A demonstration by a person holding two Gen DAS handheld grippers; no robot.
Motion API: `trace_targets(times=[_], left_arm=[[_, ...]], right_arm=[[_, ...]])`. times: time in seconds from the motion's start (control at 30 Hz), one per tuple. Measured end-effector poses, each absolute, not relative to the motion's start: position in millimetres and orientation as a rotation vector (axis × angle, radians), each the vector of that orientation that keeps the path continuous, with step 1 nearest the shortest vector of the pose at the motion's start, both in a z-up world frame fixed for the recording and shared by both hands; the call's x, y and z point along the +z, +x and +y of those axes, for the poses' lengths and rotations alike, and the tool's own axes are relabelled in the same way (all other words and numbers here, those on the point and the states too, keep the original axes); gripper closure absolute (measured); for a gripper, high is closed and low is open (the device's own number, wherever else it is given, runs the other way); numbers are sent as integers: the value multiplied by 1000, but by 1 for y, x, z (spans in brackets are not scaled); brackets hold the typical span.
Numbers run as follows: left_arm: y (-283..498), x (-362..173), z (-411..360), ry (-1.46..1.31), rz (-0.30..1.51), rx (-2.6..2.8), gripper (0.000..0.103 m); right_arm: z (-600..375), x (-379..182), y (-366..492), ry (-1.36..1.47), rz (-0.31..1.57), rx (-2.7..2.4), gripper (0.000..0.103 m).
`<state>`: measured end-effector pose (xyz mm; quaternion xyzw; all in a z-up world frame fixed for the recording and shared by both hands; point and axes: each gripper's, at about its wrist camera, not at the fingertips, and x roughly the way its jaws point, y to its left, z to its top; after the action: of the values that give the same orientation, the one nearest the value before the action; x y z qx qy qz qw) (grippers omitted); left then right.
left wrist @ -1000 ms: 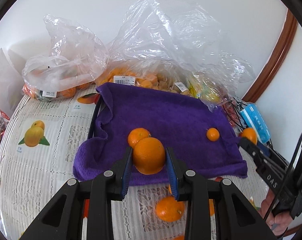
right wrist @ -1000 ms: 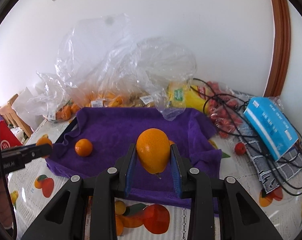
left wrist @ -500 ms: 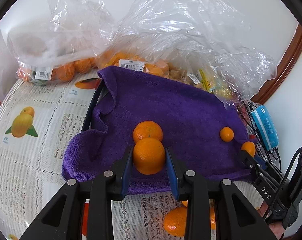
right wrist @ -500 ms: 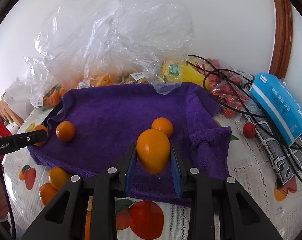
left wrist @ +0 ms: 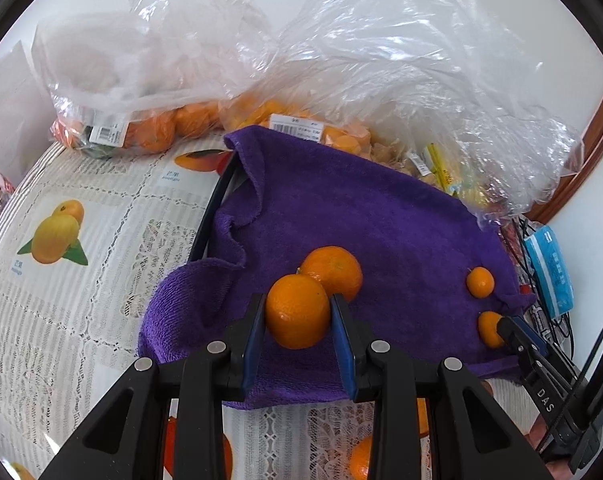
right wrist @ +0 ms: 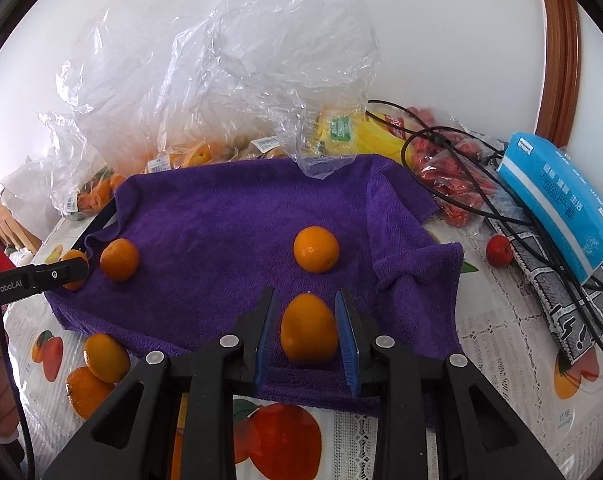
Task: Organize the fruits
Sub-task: 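Open both tools to set the oranges down on the towel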
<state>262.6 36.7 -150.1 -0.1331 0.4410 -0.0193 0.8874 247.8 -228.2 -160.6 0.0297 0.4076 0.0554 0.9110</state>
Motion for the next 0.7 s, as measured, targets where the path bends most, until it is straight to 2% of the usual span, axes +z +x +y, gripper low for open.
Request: trace_targets(times=[0.17, 0.23, 0.33, 0.4, 0.47, 0.7], left_arm=[[266, -157, 38, -295, 935, -30, 72], [265, -156, 36, -291, 930, -28, 72], [264, -153, 35, -276, 923, -19, 65], [262, -149, 35, -269, 906, -13, 55], [260, -145, 36, -266, 893, 1, 48], [252, -133, 33, -251, 894, -17, 47]], right_arm=[[-229, -156, 244, 62, 822, 112, 72], [-228, -154, 242, 60, 812, 115, 65], [-227, -151, 239, 67, 800, 122, 60], [-225, -148, 236, 65, 793, 136, 59], [-222, -145, 234, 54, 779, 131, 56], [-212, -135, 222, 39, 754, 136, 56]])
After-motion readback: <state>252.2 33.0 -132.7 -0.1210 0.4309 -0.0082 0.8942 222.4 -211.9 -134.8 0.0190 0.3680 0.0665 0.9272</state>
